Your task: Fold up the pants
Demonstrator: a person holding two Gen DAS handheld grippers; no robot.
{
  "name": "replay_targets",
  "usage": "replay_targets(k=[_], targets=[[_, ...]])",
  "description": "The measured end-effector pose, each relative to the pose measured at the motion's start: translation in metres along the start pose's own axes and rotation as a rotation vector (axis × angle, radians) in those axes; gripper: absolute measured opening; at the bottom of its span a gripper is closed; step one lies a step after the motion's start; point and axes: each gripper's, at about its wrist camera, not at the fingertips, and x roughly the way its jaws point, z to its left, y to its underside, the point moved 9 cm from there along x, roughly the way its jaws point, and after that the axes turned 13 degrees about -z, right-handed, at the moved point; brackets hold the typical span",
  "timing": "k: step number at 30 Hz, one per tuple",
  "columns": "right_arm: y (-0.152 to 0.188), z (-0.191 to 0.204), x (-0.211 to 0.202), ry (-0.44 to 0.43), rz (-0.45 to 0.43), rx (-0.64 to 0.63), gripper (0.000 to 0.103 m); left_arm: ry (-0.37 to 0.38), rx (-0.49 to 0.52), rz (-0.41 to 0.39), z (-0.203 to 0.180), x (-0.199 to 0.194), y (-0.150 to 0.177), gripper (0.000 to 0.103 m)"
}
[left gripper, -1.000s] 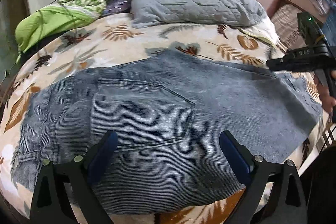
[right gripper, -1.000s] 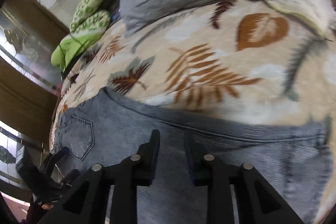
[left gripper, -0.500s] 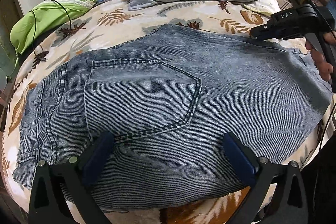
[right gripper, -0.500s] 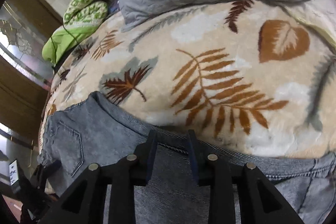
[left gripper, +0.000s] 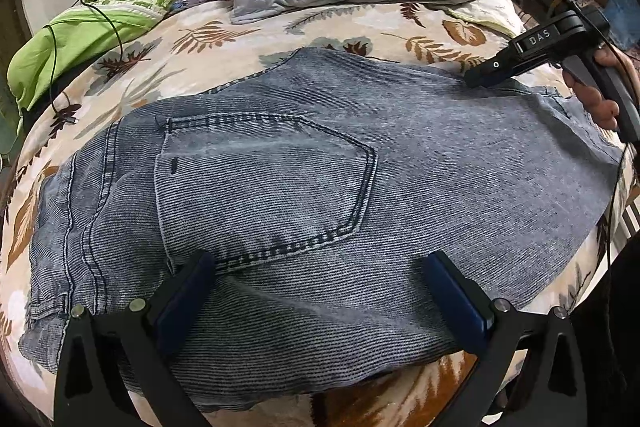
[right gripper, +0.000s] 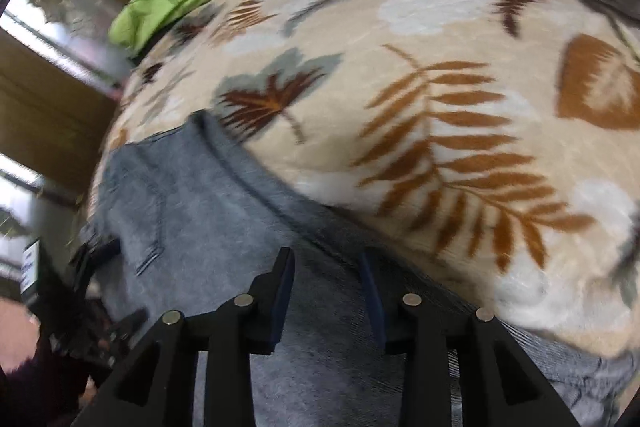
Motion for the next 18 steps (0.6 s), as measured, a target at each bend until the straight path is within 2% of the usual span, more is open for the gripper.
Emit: replay_targets(k=[1,2,4,8,9,10,11,13,15,18], targets=[[0.001,0.004,0.001,-0.019,0.013,-0.025,0.052,0.002,0.001,-0.001,0.0,0.0,0.0,0.103],[0.002,0.008,0.002,-0.028,0.024,-0.053,0.056,0.005,0.001,-0.001,0.0,0.0,0.0,0.103],[0.0,0.012,0.009,-0.008,0.032,-0.095,0.056,0.005,0.003,-0.002,0.0,0.0,0.0,0.103],[-0.011,0.009,0.018,0.015,0.007,-0.067,0.054,-0.003,0.006,-0.003,0.0,0.003,-0.002,0.103],[-0.011,0.01,0.019,0.016,0.005,-0.071,0.052,-0.003,0.006,-0.004,0.0,0.003,-0.002,0.103],[-0.01,0.013,0.02,0.02,0.006,-0.094,0.042,-0.002,0.005,-0.004,0.001,0.004,-0.003,0.103],[-0.009,0.017,0.02,0.011,0.007,-0.102,0.027,0.0,0.004,-0.004,0.001,0.004,-0.003,0.103],[-0.005,0.026,0.022,-0.019,0.014,-0.113,0.019,0.002,0.0,-0.005,0.001,0.004,-0.003,0.103],[0.001,0.039,0.025,-0.002,0.022,-0.173,0.015,0.004,-0.003,-0.005,0.001,0.004,-0.004,0.103],[0.004,0.045,0.025,0.087,0.002,-0.238,0.012,0.011,-0.009,-0.005,0.002,0.003,-0.004,0.103]])
